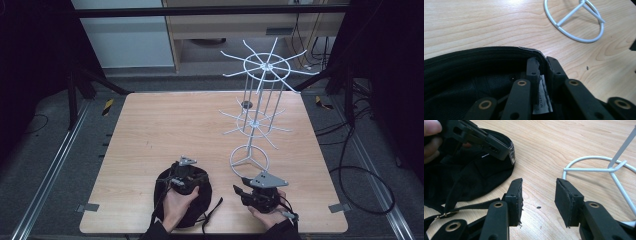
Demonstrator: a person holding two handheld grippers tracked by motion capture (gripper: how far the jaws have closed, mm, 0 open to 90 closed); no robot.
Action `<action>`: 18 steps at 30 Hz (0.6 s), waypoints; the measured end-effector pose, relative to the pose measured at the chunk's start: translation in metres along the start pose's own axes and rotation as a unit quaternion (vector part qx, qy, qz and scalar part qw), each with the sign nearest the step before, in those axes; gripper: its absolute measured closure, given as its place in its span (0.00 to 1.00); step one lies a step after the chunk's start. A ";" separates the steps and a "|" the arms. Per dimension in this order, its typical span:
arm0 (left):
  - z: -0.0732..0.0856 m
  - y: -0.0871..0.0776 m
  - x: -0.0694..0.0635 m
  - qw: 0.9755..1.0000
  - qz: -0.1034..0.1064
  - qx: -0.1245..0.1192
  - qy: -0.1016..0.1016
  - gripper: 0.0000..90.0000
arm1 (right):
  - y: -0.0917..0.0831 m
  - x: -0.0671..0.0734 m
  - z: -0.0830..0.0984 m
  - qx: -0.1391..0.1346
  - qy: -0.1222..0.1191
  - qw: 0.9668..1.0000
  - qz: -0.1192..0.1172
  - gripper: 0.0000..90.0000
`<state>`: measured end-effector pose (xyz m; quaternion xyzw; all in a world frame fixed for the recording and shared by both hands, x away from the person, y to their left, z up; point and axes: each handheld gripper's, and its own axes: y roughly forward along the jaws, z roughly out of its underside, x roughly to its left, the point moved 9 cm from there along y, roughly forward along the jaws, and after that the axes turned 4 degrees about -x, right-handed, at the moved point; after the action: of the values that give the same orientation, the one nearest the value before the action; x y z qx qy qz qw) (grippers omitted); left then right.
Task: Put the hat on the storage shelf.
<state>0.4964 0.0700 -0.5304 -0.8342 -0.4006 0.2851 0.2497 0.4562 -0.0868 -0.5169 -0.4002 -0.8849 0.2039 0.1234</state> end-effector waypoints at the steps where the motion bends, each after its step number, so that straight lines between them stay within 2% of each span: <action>1: -0.001 -0.002 -0.001 1.000 0.003 -0.003 0.003 0.91 | 0.000 0.001 0.000 0.000 0.000 1.000 -0.002 0.64; 3: -0.003 -0.008 -0.003 1.000 0.013 -0.010 0.007 0.92 | 0.001 0.004 -0.001 -0.002 -0.002 1.000 -0.009 0.64; 5: -0.012 -0.022 -0.009 0.999 0.023 -0.032 0.023 0.92 | 0.003 0.011 -0.004 -0.006 -0.005 1.000 -0.022 0.63; 6: -0.012 -0.022 -0.009 0.999 0.023 -0.032 0.023 0.92 | 0.003 0.013 -0.005 -0.009 -0.005 1.000 -0.026 0.63; 7: -0.015 -0.028 -0.011 0.998 0.027 -0.042 0.024 0.92 | 0.003 0.013 -0.005 -0.009 -0.005 1.000 -0.026 0.63; 9: -0.025 -0.043 -0.014 0.997 0.032 -0.063 0.034 0.92 | 0.006 0.022 -0.010 -0.018 -0.012 0.999 -0.039 0.61; 10: -0.028 -0.048 -0.015 0.996 0.032 -0.070 0.038 0.92 | 0.006 0.022 -0.010 -0.018 -0.012 0.999 -0.039 0.61; 11: -0.034 -0.058 -0.016 0.995 0.037 -0.083 0.043 0.92 | 0.008 0.027 -0.013 -0.023 -0.013 0.999 -0.045 0.61; 12: -0.034 -0.058 -0.016 0.995 0.037 -0.083 0.043 0.92 | 0.008 0.027 -0.013 -0.023 -0.013 0.999 -0.045 0.61; 17: -0.044 -0.075 -0.019 0.991 0.042 -0.106 0.065 0.92 | 0.012 0.039 -0.024 -0.044 -0.011 0.997 -0.066 0.58; 18: -0.044 -0.075 -0.019 0.991 0.042 -0.106 0.065 0.92 | 0.012 0.040 -0.025 -0.047 -0.011 0.997 -0.068 0.58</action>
<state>0.4769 0.0878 -0.4459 -0.8889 -0.3760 0.1965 0.1731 0.4476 -0.0428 -0.4978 -0.3423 -0.9198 0.1580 0.1084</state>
